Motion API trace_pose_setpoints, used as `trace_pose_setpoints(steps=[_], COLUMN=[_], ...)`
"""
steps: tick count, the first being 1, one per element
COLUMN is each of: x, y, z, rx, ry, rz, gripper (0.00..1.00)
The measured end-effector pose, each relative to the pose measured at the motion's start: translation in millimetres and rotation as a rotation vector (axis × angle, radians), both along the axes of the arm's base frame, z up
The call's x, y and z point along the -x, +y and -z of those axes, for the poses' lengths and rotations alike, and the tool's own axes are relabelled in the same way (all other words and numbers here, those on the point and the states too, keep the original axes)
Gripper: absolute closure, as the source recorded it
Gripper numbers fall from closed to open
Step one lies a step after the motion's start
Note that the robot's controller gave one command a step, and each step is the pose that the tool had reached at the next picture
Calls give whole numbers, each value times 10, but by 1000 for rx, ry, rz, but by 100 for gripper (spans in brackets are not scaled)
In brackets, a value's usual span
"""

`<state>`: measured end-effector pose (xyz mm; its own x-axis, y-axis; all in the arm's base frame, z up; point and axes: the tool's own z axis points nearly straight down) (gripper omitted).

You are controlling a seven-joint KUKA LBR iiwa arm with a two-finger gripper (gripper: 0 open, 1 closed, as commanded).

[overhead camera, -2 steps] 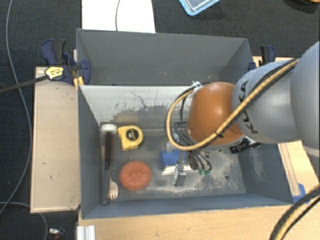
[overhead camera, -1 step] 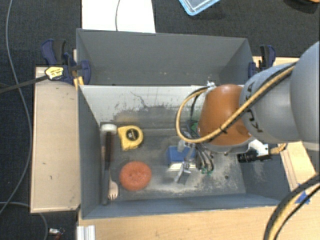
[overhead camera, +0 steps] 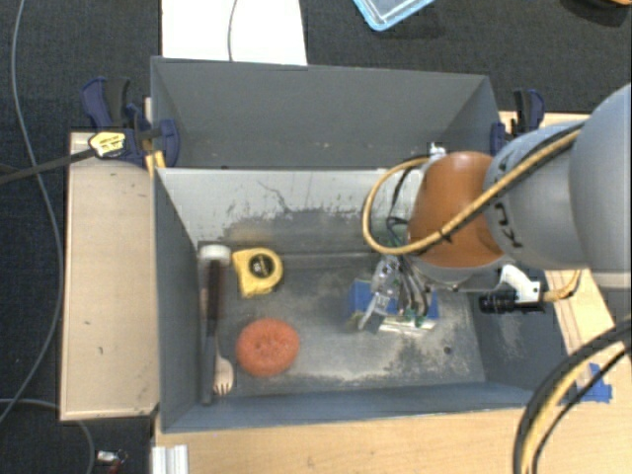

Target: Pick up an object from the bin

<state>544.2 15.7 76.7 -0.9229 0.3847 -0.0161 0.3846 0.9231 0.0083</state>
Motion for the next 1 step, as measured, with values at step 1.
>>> trace_pose_setpoints(steps=[1], x=[0], y=[0], z=[0], rx=[0], ry=[0], rz=[1], gripper=[100])
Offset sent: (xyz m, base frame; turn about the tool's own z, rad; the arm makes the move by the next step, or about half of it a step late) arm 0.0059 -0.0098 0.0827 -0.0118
